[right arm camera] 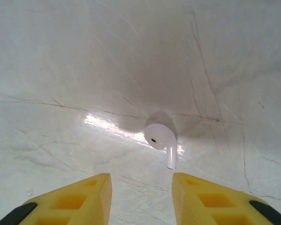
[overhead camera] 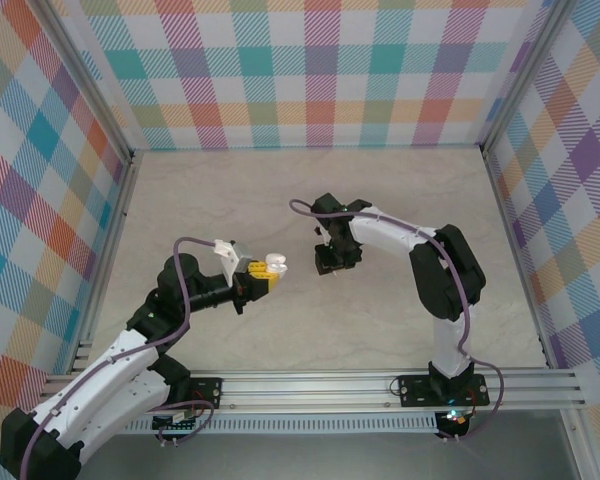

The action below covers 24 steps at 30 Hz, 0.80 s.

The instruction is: Insert wireless bluetooth earbuds into charging case

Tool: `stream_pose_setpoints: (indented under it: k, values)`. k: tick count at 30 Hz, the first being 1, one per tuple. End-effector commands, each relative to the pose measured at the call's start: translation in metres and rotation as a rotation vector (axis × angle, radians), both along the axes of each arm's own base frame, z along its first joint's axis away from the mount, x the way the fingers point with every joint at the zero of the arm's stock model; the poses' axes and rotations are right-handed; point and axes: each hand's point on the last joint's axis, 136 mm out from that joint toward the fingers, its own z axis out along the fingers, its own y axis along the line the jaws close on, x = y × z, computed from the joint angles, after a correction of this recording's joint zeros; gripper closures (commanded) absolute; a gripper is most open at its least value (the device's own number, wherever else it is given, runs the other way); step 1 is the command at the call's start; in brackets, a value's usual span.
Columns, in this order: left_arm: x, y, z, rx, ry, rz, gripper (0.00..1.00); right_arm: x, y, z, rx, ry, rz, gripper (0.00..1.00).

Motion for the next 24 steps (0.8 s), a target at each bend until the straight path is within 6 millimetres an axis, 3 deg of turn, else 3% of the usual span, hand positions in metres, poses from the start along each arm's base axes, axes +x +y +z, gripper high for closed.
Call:
stream_pose_setpoints:
  k: [1,12,24]
  values:
    - [-0.005,-0.001,0.006,-0.013,-0.046,-0.019,1.00,0.001,0.004,0.014,0.027,-0.010,0.039,0.62]
    - [-0.008,0.003,0.009,-0.017,-0.049,-0.006,1.00,0.018,0.003,0.002,-0.009,-0.029,0.137,0.67]
    - [-0.008,0.003,0.012,-0.017,-0.043,-0.007,1.00,0.018,-0.007,-0.019,-0.049,-0.002,0.159,0.66]
